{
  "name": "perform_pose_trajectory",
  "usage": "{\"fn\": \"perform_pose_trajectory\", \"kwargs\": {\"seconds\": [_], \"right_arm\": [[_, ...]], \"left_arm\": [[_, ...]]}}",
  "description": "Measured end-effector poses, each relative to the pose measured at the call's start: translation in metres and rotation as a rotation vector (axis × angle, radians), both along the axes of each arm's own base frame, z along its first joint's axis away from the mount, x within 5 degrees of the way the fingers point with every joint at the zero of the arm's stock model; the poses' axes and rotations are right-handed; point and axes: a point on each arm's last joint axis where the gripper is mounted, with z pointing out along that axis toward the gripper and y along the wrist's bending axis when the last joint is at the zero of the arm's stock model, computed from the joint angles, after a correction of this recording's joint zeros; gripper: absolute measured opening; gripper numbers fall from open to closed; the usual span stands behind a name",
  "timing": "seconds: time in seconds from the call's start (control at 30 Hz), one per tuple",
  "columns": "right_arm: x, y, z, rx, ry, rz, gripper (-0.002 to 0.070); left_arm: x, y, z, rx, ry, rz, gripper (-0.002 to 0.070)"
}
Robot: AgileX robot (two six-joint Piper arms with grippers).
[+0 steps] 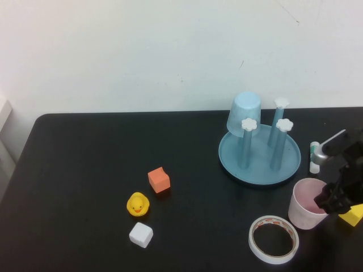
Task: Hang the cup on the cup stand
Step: Pick up the cup from the table, then adjust the cup with two arms
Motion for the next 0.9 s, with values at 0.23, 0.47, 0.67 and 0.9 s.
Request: {"fn": "perform_pose_trajectory", "kwargs": {"seconds": [0.23, 0.47, 0.67, 0.9], "right_arm": [[0.000, 0.001, -0.012, 0.010, 0.038, -0.013, 0.0181], [-0.005, 0.005, 0.004, 0.057, 0.044, 0.009, 0.0022], [-0.013, 0.010, 0.055, 0.145, -0.061, -0.002, 0.0021], [-0.039, 0.036, 0.132, 0.360, -0.274, 0.104, 0.0020]], "left_arm": [[0.000, -0.004, 0.003, -0.172, -0.018, -0.021, -0.0001], [0.000, -0.005, 0.025, -0.641, -0.189, -0.048, -0.0001], [-0.001, -0.007, 0.029, -1.048, -0.159, -0.081, 0.0032], [-0.004, -0.018, 0.033, -1.563, 0.010, -0.211, 0.0568]]}}
